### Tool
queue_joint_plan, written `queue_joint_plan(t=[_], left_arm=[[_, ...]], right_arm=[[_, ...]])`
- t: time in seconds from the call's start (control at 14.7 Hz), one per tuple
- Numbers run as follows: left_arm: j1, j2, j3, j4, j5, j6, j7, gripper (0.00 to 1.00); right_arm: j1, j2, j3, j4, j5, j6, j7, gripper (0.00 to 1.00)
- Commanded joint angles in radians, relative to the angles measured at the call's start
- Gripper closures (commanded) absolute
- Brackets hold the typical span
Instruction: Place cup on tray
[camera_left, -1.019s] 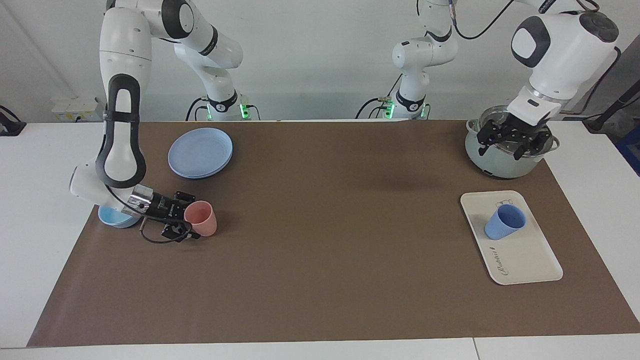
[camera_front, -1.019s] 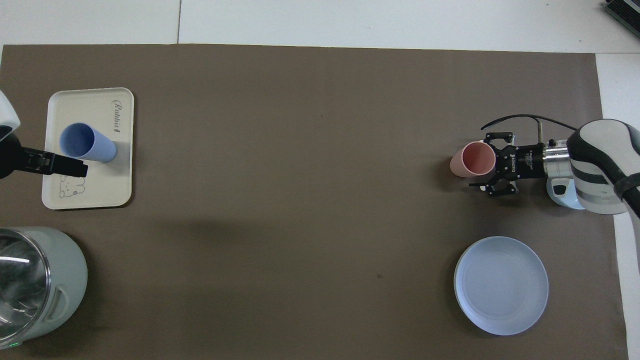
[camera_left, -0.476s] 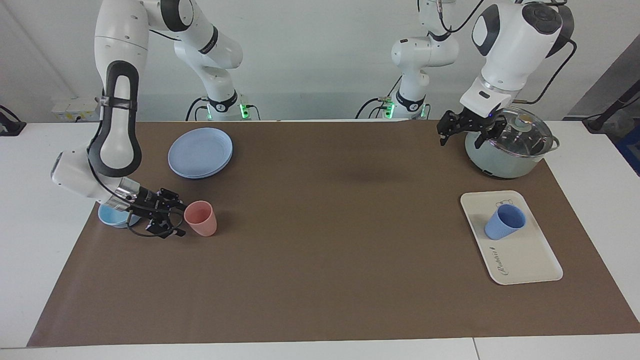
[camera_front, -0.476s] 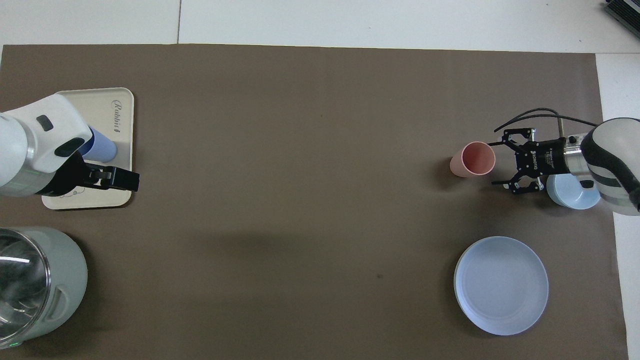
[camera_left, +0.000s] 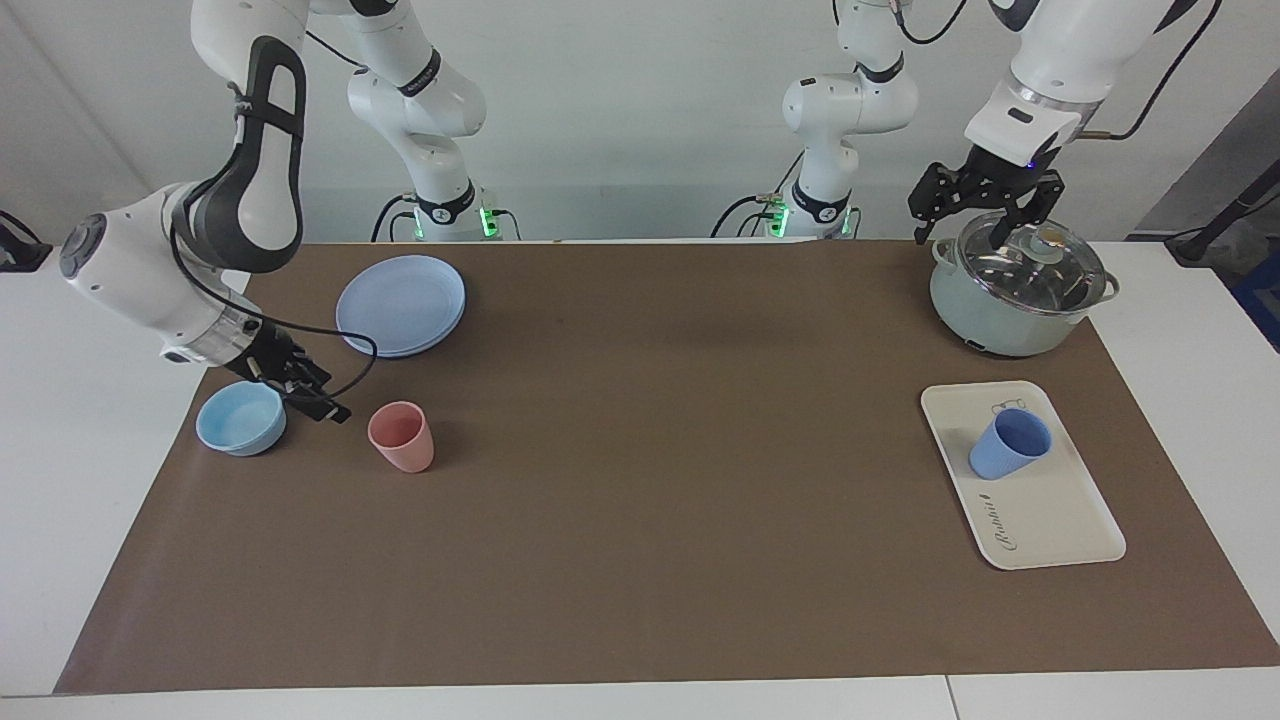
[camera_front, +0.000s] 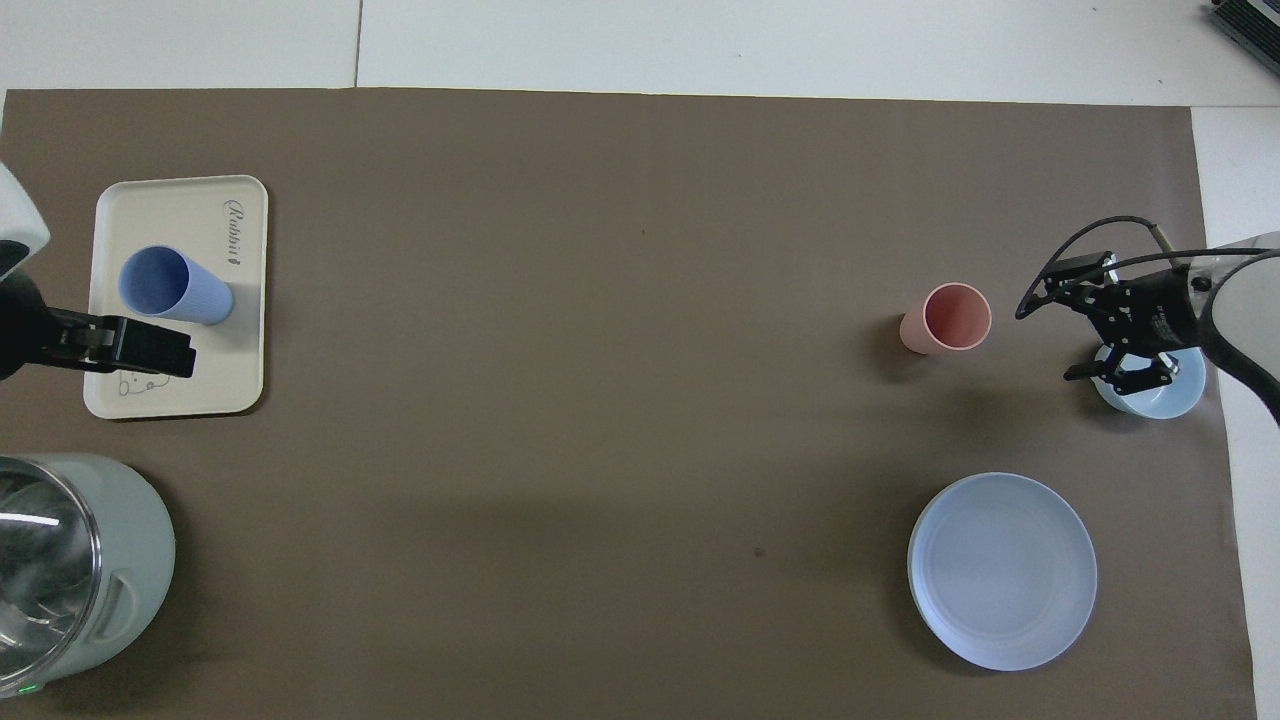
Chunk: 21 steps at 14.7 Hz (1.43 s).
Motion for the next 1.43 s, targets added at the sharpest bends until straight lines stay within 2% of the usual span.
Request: queue_joint_plan(t=[0.0,0.27,0.34,0.54,0.75,0.95,1.36], left_arm=[[0.0,0.053,0.005,0.06,0.027,-0.011,0.027,0.0],[0.008,0.041,0.008,0.017,0.027,0.022,0.064,0.0],[0.034,0.022,0.006,-0.021,0.029,0.034,0.096,0.0],[0.057,0.004,0.008,-0.062,0.026,0.079,0.151,0.0],[0.056,0.002,0.006,-0.066,0.02,0.092,0.063,0.0],[0.05,-0.013,0.006,-0.099,0.017,0.105,0.024,0.0],[0.043,-0.015,0.006,-0.1,0.017,0.094,0.015,0.0]], right_arm=[[0.013,-0.082,0.004,-0.023,-0.058,-0.084,-0.079,0.0],[0.079,-0.153,0.013,-0.01,-0.093,-0.121,-0.223,0.0],[0.093,-0.155,0.015,0.012,-0.102,-0.122,-0.242,0.0],[0.189,-0.176,0.021,0.058,-0.26,-0.129,-0.259,0.0],[0.254,-0.161,0.025,0.173,-0.341,-0.187,-0.257,0.0],[0.259,-0.15,0.03,0.253,-0.375,-0.26,-0.262,0.0],[0.252,-0.168,0.03,0.271,-0.381,-0.311,-0.274,0.0]])
